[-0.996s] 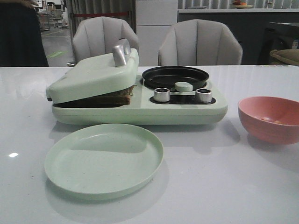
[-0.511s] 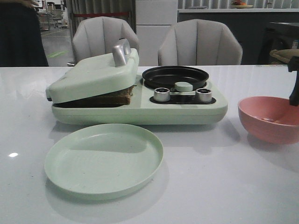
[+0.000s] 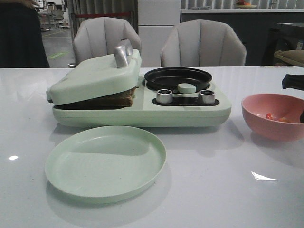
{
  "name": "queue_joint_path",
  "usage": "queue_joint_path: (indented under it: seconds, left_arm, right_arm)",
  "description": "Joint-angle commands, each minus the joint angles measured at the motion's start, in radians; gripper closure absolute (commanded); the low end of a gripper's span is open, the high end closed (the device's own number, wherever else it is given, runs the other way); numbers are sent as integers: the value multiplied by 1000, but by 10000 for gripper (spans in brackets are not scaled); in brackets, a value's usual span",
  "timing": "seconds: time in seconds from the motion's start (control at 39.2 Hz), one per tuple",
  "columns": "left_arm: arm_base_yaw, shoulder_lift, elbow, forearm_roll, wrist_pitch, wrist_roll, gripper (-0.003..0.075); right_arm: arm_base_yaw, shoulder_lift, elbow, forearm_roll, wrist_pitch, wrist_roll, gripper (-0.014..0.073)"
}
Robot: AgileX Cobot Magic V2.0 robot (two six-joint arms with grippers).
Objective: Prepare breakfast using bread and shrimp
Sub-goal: 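Reach the right gripper to the pink bowl rim and grasp it, then lift the pink bowl with the right gripper over the black pan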
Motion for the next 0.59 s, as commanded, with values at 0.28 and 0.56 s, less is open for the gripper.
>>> queue_joint_path:
  seconds: [0.28, 0.56]
  left_arm:
    - [2, 11, -24, -15, -79, -10, 606]
    - [2, 11, -24, -15, -79, -10, 606]
  right_arm:
    - [-2, -55, -58, -9, -32, -12, 450]
    - [31, -100, -202, -10, 50, -12, 450]
